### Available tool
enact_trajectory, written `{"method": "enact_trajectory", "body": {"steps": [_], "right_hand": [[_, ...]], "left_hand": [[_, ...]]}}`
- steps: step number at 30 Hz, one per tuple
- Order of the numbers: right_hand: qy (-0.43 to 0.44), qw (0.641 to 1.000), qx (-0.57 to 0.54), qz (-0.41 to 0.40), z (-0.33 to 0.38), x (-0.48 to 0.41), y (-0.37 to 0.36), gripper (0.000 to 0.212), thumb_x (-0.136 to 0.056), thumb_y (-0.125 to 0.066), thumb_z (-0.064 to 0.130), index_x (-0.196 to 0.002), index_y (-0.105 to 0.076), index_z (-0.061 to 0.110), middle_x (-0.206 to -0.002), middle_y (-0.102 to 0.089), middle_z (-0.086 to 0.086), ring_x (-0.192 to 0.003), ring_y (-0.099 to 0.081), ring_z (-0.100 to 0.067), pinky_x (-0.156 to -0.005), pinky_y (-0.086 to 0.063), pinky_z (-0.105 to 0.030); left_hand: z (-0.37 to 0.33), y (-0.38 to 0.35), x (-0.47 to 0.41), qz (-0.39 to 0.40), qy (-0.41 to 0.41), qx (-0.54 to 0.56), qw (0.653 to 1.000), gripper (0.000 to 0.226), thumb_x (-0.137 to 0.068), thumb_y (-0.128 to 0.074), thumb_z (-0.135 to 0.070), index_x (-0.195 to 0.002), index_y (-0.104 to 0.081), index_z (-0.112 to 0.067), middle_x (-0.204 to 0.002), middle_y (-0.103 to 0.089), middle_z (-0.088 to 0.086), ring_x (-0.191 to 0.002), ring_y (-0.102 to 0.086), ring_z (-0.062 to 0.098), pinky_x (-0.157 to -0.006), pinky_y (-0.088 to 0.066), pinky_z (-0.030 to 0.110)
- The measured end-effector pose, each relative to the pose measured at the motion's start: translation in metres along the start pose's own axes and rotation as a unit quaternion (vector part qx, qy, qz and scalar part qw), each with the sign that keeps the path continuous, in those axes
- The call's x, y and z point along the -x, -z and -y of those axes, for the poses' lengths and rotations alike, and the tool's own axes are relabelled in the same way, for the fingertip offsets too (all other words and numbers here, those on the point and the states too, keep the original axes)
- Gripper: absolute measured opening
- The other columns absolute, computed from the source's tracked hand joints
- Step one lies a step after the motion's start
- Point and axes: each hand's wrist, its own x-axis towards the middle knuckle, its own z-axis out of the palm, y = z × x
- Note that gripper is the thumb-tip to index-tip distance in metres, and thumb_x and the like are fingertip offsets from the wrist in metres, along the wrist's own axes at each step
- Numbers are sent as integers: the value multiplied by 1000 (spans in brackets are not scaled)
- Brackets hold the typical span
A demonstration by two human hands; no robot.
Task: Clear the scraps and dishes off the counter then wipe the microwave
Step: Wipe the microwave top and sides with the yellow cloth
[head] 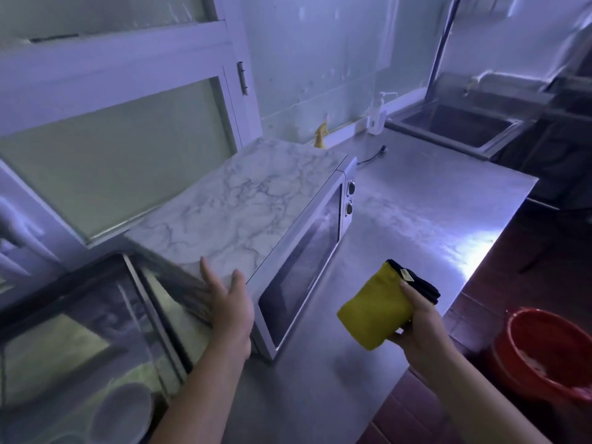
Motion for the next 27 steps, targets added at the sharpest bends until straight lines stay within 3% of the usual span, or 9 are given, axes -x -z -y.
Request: {"method": "enact_trajectory", "body": {"steps": [3, 6, 11, 14, 17, 20, 23, 25, 27], "right_hand": [[45, 999, 7, -15, 9, -18, 1, 26, -93, -67, 23, -118, -62, 19, -103, -70, -2, -93, -66, -23, -85, -54, -52], [87, 996, 24, -19, 21, -38, -8, 18, -93, -69, 18, -110, -63, 21, -104, -68, -3, -92, -65, -23, -86, -54, -52], [137, 990, -3, -27, 45, -76, -41, 15, -94, -69, 21, -95, -62, 34, -101, -67, 7, -90, -63, -11, -88, -51, -42], [128, 991, -19, -46, 56, -107, -63, 6, -96, -67, 29, -98, -61, 28, -98, -66, 5, -85, -63, -10, -84, -50, -38], [187, 981, 43, 4, 62, -128, -92, 27, -90, -65, 54, -91, -62, 27, -79, -60, 12, -73, -59, -7, -72, -48, -31], [390, 905, 157, 58, 63, -148, -122, 34, -93, -57, 56, -119, -63, 36, -122, -64, 5, -122, -56, -20, -103, -44, -45], [484, 818, 296, 95, 55, -166, -151, 57, -94, -53, 55, -148, -37, 47, -162, -33, 2, -154, -15, -26, -120, -17, -55], [452, 835, 285, 132, 45, -175, -170, 70, -92, -58, 55, -152, -21, 53, -166, -20, 3, -156, -4, -26, -123, -11, -53], [421, 871, 201, 156, 38, -186, -179, 70, -91, -59, 60, -150, -37, 32, -158, -35, -3, -151, -20, -31, -121, -18, -54]], "left_hand": [[-15, 2, 4, -32, -89, -158, 983, 81, -93, -55, -19, -157, -8, -38, -165, 11, 12, -152, 1, 35, -121, -12, 56], [-44, -2, -23, 8, -203, -345, 917, 76, -91, -60, -27, -156, -21, -38, -167, 8, 3, -153, 6, 29, -122, -6, 49], [-93, -61, -90, 151, -199, -481, 840, 63, -97, -45, -56, -154, -24, -42, -168, -1, -2, -153, 3, 26, -123, -4, 42], [-109, -102, -122, 160, -188, -522, 817, 62, -98, -36, -59, -156, -19, -41, -168, -2, -3, -154, 1, 26, -123, -3, 41], [-101, -122, -136, 134, -186, -529, 817, 60, -99, -32, -59, -155, -23, -40, -167, -10, -2, -153, -5, 24, -123, -3, 42], [-86, -125, -137, 94, -216, -530, 815, 58, -99, -30, -58, -153, -28, -40, -165, -19, -3, -152, -14, 22, -122, -7, 44], [-85, -127, -140, 84, -230, -535, 809, 55, -99, -32, -58, -152, -31, -41, -164, -23, -5, -151, -15, 18, -121, -8, 42], [-85, -128, -140, 79, -236, -540, 804, 54, -100, -33, -56, -152, -30, -41, -164, -23, -6, -151, -14, 17, -121, -8, 42], [-83, -127, -139, 79, -238, -541, 802, 55, -99, -30, -57, -152, -30, -41, -164, -22, -6, -152, -14, 16, -122, -8, 42]]}}
